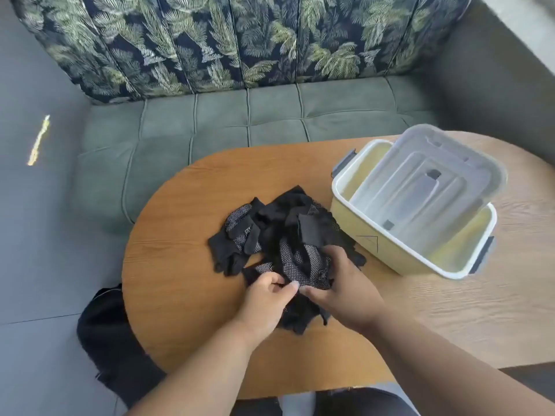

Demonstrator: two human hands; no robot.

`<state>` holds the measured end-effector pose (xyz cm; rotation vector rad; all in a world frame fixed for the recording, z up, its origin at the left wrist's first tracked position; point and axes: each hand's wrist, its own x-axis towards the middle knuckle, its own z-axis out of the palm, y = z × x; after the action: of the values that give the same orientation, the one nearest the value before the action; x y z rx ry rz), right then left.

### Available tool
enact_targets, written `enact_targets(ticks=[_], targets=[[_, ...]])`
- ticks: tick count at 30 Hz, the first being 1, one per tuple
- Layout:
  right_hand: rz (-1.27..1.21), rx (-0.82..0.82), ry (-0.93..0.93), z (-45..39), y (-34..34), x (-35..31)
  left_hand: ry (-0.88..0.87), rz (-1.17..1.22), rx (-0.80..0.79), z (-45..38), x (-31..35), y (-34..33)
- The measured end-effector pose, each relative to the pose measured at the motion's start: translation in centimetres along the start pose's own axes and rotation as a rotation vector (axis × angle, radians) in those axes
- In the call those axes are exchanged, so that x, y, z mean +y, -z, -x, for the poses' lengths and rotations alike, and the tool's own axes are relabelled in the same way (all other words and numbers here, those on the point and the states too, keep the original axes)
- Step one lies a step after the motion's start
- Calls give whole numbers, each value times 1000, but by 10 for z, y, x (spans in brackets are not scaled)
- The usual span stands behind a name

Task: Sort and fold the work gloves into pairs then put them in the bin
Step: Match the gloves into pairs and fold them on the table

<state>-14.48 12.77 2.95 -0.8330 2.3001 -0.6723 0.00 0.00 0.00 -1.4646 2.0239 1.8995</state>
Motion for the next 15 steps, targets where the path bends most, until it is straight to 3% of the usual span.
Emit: enact_targets(ticks=[4, 8, 11, 15], targets=[[137, 131, 255, 14, -38, 43, -152, -119, 94, -3, -32, -11], [37, 364, 410, 25, -62, 75, -315, -188, 196, 1, -48, -16], [-5, 405, 301, 35, -61, 81, -359, -91, 196, 4, -55, -19], [-148, 458, 37, 70, -44, 84, -408, 135, 311, 31, -52, -19]])
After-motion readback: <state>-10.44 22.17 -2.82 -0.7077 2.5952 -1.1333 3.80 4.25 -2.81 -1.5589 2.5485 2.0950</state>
